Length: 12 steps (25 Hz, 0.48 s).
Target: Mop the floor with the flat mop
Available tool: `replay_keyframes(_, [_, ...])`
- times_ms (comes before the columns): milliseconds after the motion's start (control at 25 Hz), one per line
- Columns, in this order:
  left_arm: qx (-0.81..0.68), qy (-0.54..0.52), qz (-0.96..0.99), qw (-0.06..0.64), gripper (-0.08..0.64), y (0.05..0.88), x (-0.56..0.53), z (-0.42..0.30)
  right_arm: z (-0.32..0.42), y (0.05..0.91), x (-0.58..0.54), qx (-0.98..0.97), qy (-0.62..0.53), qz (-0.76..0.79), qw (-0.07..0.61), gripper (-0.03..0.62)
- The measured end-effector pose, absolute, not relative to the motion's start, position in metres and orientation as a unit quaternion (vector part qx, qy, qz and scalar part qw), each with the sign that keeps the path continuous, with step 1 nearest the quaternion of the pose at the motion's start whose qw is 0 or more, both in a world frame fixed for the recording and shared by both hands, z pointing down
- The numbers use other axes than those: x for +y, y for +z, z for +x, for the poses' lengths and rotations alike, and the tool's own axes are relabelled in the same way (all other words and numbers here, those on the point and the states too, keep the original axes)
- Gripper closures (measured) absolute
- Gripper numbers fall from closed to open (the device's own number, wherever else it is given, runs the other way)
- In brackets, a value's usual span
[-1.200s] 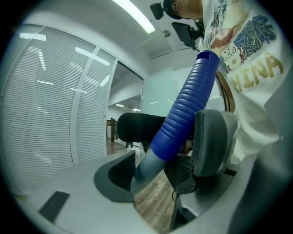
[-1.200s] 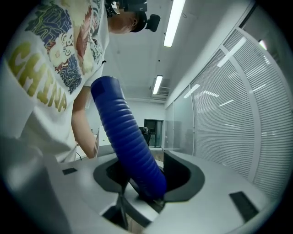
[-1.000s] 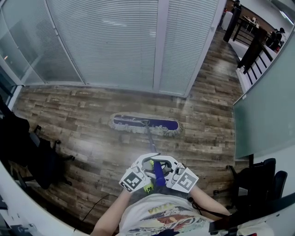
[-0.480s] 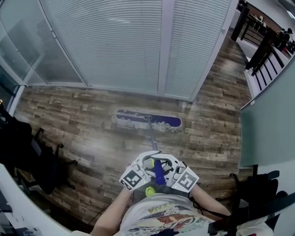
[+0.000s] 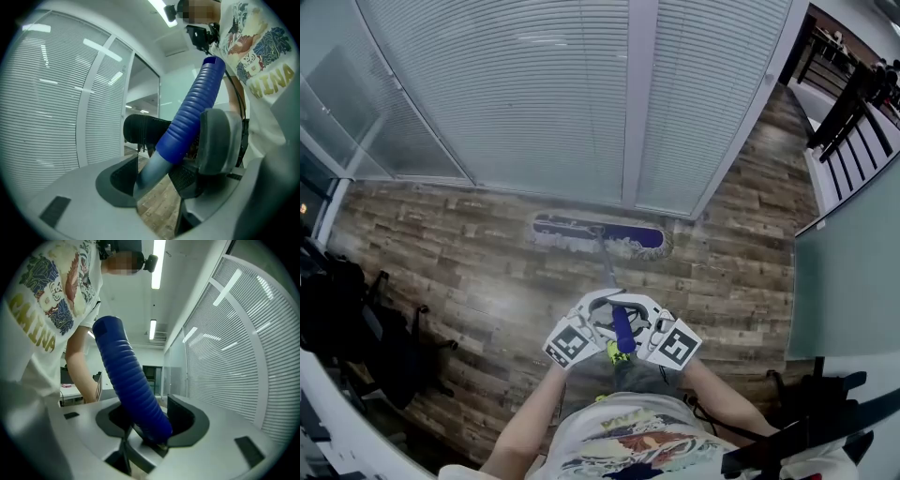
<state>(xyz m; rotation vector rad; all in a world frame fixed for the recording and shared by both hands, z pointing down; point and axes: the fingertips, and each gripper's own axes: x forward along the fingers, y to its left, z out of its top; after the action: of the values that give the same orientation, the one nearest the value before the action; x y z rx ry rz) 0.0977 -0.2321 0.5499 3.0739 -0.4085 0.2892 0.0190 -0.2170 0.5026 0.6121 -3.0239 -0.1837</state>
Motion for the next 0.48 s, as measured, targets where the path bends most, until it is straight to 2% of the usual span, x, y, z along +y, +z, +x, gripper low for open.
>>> replay_keyframes(240, [-0.135,0.117,0.984,0.019,0.377,0.559,-0.288,0.101,0.021,0.510,-0.274,-0.978,-0.047,0.201,0.024,0.391])
replay_keyframes(480, [-0.142,0.122,0.982,0.023,0.375,0.559,-0.289,0.087,0.006,0.510,-0.274,-0.978,-0.036,0.201,0.040,0.391])
